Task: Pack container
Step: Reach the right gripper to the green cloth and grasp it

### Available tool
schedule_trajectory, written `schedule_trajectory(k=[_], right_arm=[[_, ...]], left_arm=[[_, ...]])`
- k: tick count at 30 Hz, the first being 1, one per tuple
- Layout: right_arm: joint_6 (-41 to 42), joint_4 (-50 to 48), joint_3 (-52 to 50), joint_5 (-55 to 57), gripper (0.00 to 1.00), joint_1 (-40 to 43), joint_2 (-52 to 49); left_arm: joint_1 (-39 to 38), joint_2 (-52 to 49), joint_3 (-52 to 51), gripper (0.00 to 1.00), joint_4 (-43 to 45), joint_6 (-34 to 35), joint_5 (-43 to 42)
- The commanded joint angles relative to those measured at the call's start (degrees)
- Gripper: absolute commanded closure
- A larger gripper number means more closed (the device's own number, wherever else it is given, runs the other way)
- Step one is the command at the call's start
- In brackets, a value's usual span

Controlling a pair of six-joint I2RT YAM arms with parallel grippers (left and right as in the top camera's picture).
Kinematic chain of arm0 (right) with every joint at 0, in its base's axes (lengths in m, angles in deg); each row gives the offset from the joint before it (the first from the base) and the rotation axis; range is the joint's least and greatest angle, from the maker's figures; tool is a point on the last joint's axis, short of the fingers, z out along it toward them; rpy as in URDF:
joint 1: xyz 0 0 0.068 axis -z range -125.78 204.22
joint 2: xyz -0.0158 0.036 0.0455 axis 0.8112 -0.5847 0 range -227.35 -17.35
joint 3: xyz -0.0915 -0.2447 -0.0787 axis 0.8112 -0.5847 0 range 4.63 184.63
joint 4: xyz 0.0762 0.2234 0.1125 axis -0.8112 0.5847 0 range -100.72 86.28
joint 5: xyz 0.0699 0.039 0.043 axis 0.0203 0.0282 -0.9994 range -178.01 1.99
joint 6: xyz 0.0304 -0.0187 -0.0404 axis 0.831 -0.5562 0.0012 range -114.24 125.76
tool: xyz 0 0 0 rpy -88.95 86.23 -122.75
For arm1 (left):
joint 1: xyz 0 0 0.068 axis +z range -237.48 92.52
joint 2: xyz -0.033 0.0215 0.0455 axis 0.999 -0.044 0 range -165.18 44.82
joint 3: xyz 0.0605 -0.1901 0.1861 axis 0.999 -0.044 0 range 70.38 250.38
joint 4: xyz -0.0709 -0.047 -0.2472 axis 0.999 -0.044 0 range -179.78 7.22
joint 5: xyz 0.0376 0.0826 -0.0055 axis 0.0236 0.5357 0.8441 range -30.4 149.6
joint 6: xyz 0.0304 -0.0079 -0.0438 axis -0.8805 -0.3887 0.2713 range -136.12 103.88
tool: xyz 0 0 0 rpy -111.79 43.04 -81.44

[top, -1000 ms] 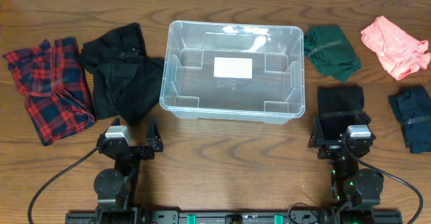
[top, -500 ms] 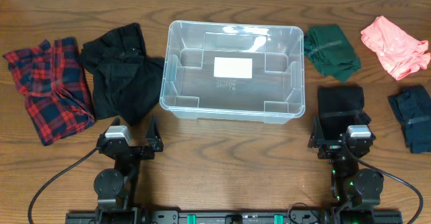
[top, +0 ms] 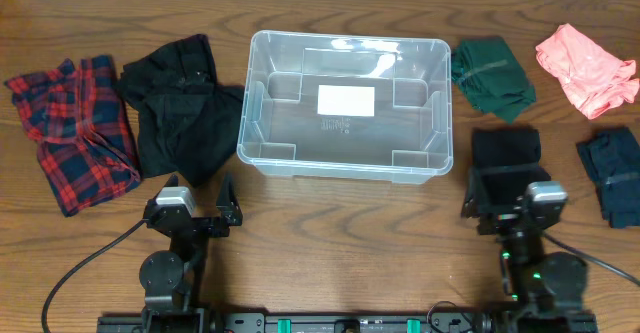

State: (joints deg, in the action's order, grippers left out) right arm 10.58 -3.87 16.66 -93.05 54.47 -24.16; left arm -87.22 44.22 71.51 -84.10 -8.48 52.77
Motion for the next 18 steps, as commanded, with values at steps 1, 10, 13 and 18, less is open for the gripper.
schedule_trajectory(k=[1,10,13,18], right_arm=[[0.57,1.99,11.45,-1.22,0.01,-0.52,-7.56],[0.20,19.43,44.61,-4.28,0.01,0.66,-42.23],[-4.20,26.62,56.76,-8.46,0.01,2.51,-53.79],[-9.62,38.14,75.19,-13.51,0.01,5.95,-70.84]], left_arm=[[-0.22,0.33,-0.90,0.02,-2.08,-0.26,-0.44],[-0.22,0.33,-0.90,0.02,-2.10,-0.26,-0.46],[-0.22,0.33,-0.90,0.02,-2.08,-0.26,-0.44],[-0.22,0.33,-0.90,0.02,-2.10,-0.26,-0.44]])
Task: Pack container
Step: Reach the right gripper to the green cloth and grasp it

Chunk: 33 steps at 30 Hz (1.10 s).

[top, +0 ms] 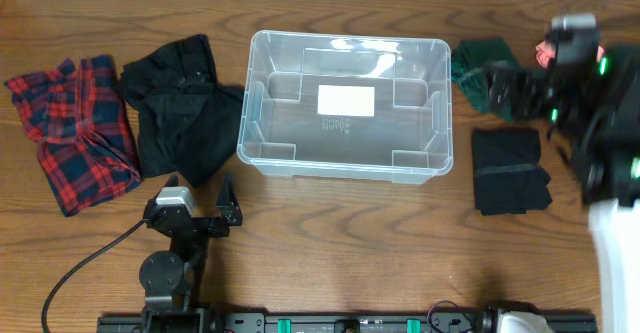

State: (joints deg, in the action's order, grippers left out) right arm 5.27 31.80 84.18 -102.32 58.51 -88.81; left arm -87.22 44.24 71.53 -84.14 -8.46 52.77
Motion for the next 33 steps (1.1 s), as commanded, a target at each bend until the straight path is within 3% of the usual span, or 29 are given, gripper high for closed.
schedule_trajectory(k=[1,10,19,33], right_arm=[[-4.33,4.09,10.56,-4.17,0.01,2.58,-8.94],[-4.28,5.66,14.51,-4.74,0.01,8.92,-17.38],[-2.95,2.29,14.51,-21.55,0.01,21.94,-29.20],[-4.55,-6.91,14.51,-22.56,0.01,23.39,-48.35]], left_arm=[[-0.22,0.31,-0.92,0.02,-2.05,-0.28,-0.46],[-0.22,0.31,-0.92,0.02,-2.05,-0.28,-0.46],[-0.22,0.31,-0.92,0.02,-2.05,-0.28,-0.44],[-0.22,0.31,-0.92,0.02,-2.05,-0.28,-0.44]])
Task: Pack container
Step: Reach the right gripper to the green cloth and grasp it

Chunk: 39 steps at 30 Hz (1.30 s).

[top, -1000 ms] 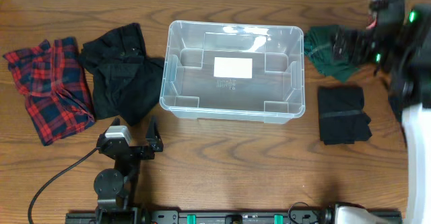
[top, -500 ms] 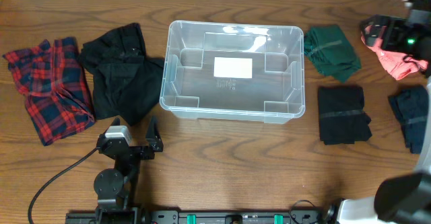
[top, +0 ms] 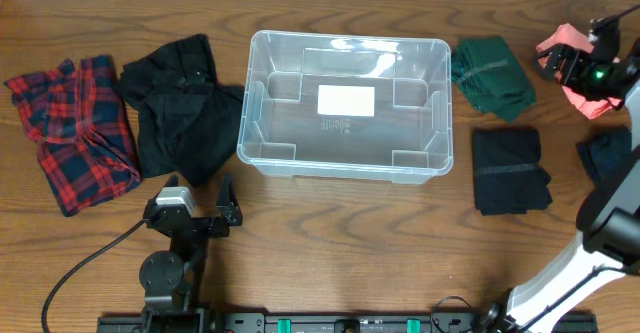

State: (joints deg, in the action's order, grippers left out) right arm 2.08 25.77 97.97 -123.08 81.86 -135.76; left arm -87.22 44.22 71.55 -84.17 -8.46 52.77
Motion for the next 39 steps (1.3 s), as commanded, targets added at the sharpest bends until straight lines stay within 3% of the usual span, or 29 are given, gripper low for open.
schedule_trajectory(k=[1,19,22,27,28,29,39], right_arm=[[-1.38,-1.25,0.72,-1.77,0.01,0.04,-1.99],[-1.55,-6.78,0.72,-1.81,0.07,-4.09,-13.90],[-1.55,-6.95,0.72,-1.60,0.21,-5.35,-14.38],[-1.42,-6.71,0.72,-0.31,0.87,-7.04,-14.51],[-1.07,-6.69,0.72,-0.28,0.95,-7.06,-14.49],[-0.85,-6.54,0.72,-0.31,0.99,-7.04,-14.47],[-0.66,-0.76,3.34,-0.33,0.99,-6.27,-7.21]], left_arm=[[-0.22,0.33,-0.94,0.02,-2.01,-0.28,-0.46],[-0.22,0.33,-0.94,0.02,-2.03,-0.28,-0.46],[-0.22,0.33,-0.94,0.02,-2.03,-0.28,-0.44],[-0.22,0.33,-0.94,0.02,-2.03,-0.28,-0.46],[-0.22,0.33,-0.94,0.02,-2.03,-0.28,-0.44],[-0.22,0.33,-0.94,0.02,-2.01,-0.28,-0.44],[-0.22,0.33,-0.94,0.02,-2.03,-0.28,-0.46]])
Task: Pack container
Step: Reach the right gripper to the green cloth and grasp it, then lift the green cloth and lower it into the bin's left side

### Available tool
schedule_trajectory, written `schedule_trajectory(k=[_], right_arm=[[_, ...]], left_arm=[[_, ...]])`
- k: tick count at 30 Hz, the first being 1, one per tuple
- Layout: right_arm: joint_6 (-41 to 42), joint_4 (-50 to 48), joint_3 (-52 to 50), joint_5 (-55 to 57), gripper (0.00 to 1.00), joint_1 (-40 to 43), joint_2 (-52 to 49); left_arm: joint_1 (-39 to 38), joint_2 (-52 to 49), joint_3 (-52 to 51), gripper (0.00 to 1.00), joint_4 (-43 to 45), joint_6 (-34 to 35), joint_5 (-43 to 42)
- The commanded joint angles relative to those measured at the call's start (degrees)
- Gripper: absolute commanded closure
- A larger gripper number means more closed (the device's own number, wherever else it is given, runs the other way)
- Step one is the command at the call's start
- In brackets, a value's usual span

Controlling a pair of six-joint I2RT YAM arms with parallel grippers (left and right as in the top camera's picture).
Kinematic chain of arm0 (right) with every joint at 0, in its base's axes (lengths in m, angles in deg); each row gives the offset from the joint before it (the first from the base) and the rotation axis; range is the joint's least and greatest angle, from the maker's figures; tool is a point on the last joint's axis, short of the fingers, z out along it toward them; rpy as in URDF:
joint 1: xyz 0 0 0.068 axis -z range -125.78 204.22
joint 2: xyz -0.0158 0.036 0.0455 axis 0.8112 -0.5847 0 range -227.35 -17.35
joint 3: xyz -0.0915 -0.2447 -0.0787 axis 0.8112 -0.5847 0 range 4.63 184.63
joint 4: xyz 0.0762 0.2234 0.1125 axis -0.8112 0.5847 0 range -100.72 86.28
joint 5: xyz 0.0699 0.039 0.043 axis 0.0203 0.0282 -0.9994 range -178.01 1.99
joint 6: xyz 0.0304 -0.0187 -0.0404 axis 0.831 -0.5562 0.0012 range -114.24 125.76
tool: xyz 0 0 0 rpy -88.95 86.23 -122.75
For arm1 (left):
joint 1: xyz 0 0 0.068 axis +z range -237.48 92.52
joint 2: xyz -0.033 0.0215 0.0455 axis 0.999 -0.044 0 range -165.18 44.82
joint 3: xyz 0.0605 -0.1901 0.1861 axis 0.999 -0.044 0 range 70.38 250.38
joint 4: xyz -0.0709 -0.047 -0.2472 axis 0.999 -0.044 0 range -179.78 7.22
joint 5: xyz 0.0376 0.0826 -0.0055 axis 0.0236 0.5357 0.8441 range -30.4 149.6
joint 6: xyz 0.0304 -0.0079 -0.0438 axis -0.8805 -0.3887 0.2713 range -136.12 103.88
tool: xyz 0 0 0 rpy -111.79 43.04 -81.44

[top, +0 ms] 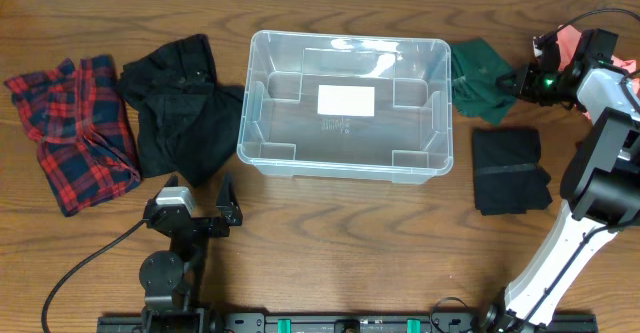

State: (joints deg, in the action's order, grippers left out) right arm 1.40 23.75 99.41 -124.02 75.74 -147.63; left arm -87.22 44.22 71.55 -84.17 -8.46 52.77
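The clear plastic container (345,151) stands open in the middle of the table, with only a white label on its floor. Right of it lies a dark green garment (482,73). My right gripper (520,81) is at that garment's right edge, wrist lit green; its fingers are too small to read. A folded black garment (510,170) lies below it. A pink garment (568,39) peeks out behind the right arm. My left gripper (228,201) rests open near the front left, holding nothing.
Left of the container lie a crumpled black garment (180,103) and a red plaid garment (75,128). The right arm (600,163) stretches from the front right corner up along the table's right edge and covers what lies under it.
My right gripper was over the pink garment at the far right; now it is further left, at the right edge of the dark green garment. The left arm has not moved.
The right arm was parked at the front right, over the folded black garment. Then it was raised at the back right, then over the pink garment. Now it is at the green garment's edge. The container has held nothing throughout, and the left arm stayed still.
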Motion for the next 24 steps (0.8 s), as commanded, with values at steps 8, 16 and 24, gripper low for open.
schedule_trajectory(k=[8,16,24], right_arm=[[-0.02,6.95,5.77,0.59,0.99,-0.76,21.62],[-2.21,7.02,5.84,-0.72,0.99,-6.64,38.29],[-8.11,6.97,5.81,-2.19,0.99,-24.20,43.04]], left_arm=[[-0.22,0.33,-0.94,0.02,-2.01,-0.28,-0.44],[-0.22,0.33,-0.94,0.02,-2.03,-0.28,-0.44],[-0.22,0.33,-0.94,0.02,-2.01,-0.28,-0.46]])
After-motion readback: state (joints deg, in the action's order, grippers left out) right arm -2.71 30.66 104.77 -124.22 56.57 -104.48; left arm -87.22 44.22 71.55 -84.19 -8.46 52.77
